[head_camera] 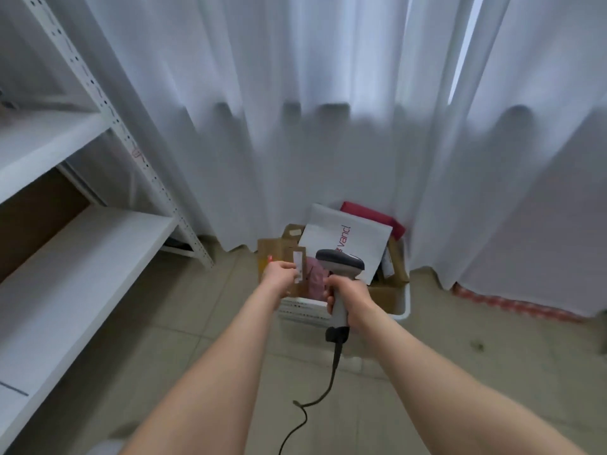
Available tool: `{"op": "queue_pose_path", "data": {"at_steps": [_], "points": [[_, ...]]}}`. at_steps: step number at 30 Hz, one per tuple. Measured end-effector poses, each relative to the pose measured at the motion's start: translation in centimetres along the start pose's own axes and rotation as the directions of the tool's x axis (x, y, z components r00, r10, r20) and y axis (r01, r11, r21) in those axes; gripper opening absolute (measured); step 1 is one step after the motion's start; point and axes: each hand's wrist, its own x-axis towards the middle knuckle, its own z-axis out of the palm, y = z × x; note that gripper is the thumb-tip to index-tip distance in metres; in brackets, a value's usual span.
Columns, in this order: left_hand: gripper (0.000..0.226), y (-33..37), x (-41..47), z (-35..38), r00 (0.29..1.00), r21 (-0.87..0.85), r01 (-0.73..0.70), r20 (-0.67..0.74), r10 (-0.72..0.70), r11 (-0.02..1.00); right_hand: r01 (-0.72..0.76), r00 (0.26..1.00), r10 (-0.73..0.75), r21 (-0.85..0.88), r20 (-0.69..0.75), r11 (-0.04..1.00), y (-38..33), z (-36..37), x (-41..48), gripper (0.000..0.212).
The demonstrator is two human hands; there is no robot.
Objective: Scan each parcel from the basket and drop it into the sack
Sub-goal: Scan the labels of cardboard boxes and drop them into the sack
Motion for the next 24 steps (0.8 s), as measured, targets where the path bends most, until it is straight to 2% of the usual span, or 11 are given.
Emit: {"op": "queue_pose_path", "data": {"at_steps": [6, 12, 17, 22, 24], "points": [[0.029, 4.2, 7.6, 7.2, 0.994, 0.038, 0.016, 0.106, -0.02, 0.999, -0.026, 0.99, 0.039, 0.101, -0.132, 0.995, -4.8, -4.5, 7.7, 0.014], [0.032, 7.5, 18.3, 13.8, 0.979, 0.095, 0.052, 0.194, -0.069, 0.994, -0.032, 0.957, 0.063, 0.114, -0.283, 0.993, -9.0, -8.0, 18.7, 0.005], [0.032, 7.5, 25.3, 19.9, 0.95, 0.168, 0.132, 0.26, -0.173, 0.977, -0.103, 0.9, 0.143, 0.118, -0.411, 0.988, -10.1, -12.9, 26.8, 0.004], [0.031, 6.4, 30.5, 26.7, 0.925, 0.202, 0.165, 0.309, -0.223, 0.965, -0.165, 0.857, 0.192, 0.098, -0.478, 0.981, -10.1, -18.1, 34.5, 0.016], [0.032, 5.5, 32.5, 29.6, 0.912, 0.209, 0.192, 0.324, -0.253, 0.959, -0.209, 0.834, 0.221, 0.08, -0.506, 0.975, -9.6, -20.1, 37.9, 0.013]]}}
